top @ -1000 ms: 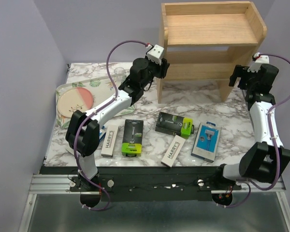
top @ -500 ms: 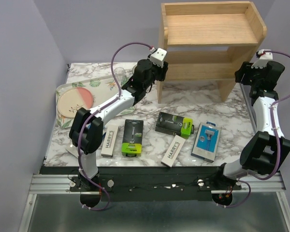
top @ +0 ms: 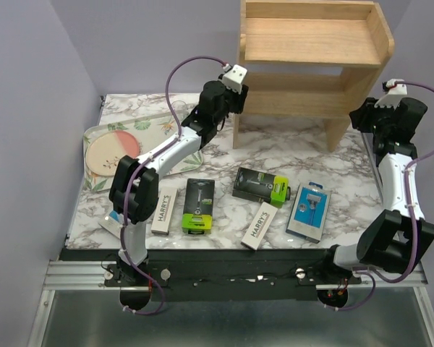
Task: Place and organize the shaving razors onto the shelf
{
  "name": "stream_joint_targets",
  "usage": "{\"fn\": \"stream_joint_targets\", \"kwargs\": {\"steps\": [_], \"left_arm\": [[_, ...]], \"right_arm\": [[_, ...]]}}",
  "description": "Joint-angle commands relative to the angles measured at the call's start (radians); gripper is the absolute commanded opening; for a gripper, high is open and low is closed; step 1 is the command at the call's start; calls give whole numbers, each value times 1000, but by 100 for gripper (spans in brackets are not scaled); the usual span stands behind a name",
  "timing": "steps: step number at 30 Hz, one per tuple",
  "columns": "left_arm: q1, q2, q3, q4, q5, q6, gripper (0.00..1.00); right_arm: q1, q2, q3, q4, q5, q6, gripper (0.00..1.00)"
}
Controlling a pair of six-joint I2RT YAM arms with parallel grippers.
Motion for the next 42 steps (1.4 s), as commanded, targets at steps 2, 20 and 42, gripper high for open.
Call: {"fn": "stream_joint_targets", "kwargs": {"steps": [2, 20, 42], "left_arm": [[71, 14, 32, 25, -39, 27, 56], [69, -567, -557, -174, -60, -153, 99], [17, -655, -803, -254, 398, -298, 96]], "right_arm": [[-3, -53, -36, -27, -44, 40, 41], [-5, -283, -69, -351, 236, 25, 99], [257, -22, -124, -836, -258, -506, 79]]}}
